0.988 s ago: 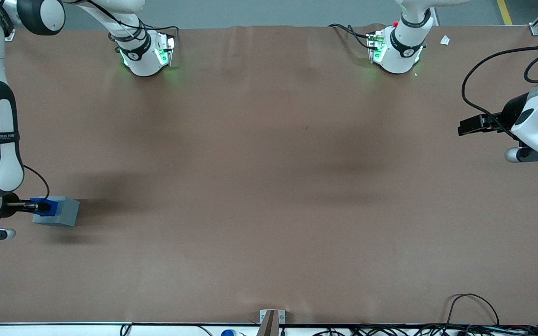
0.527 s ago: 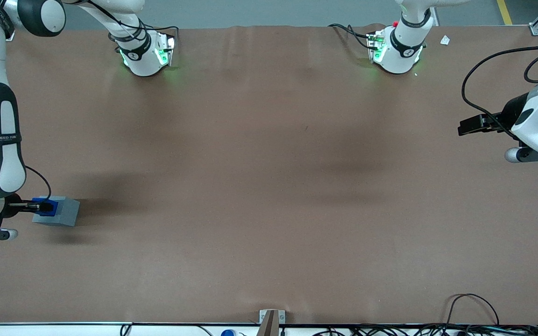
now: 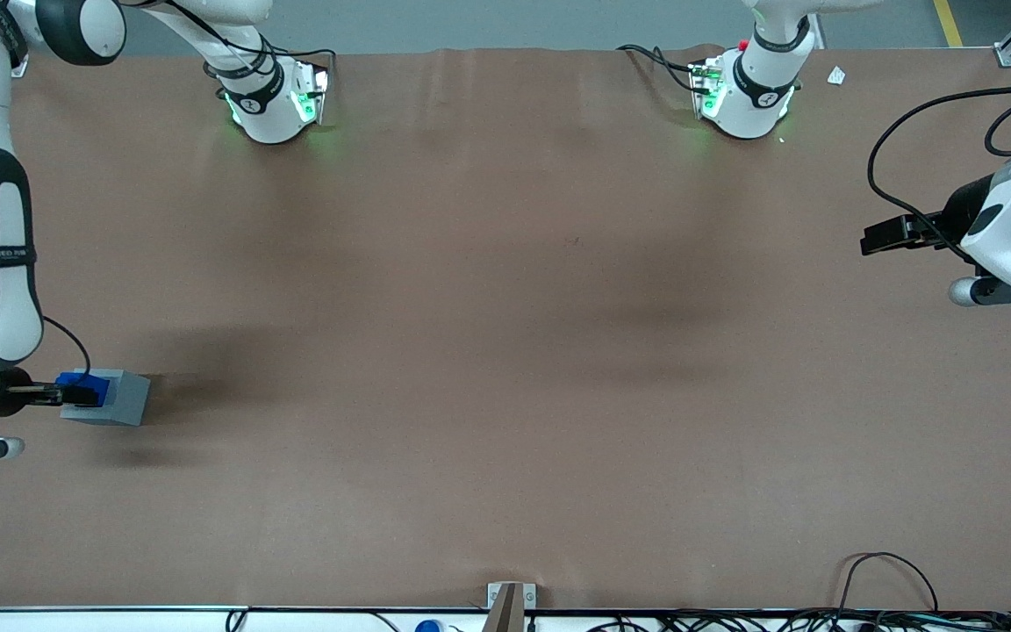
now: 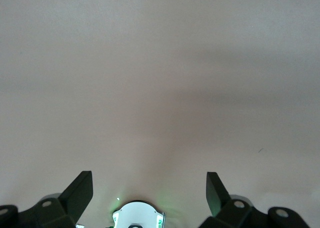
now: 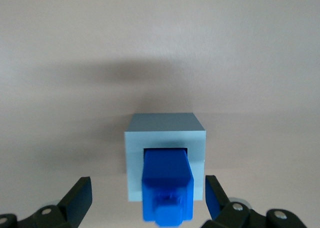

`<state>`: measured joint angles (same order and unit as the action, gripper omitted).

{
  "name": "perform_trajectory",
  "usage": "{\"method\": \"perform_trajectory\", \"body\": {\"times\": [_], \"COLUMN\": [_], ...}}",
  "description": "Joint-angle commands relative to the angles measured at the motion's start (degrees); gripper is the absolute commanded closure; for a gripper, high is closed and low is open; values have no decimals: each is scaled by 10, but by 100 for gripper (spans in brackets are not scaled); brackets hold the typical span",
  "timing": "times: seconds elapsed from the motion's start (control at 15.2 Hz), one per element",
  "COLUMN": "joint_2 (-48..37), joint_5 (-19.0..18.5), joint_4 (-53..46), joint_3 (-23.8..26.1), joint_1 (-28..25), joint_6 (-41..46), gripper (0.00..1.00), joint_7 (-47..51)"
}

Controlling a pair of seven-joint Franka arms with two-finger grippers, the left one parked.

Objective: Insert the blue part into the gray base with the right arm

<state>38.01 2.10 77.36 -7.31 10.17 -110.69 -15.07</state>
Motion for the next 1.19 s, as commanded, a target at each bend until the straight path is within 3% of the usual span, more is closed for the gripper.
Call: {"method": "perform_trajectory", "body": {"times": [0.0,0.4,0.72,1.12], "joint_2": [-50,-155,-258,-395], "joint_5": [9,10,10,5], "joint_4": [10,12,46,148], "joint_3": [1,1,1,1], "joint_1": [-12,-87,-140,-170], "joint_6": [14,118,182,193], "gripper": [0,0,0,0], "joint_7": [16,139,169,165]}}
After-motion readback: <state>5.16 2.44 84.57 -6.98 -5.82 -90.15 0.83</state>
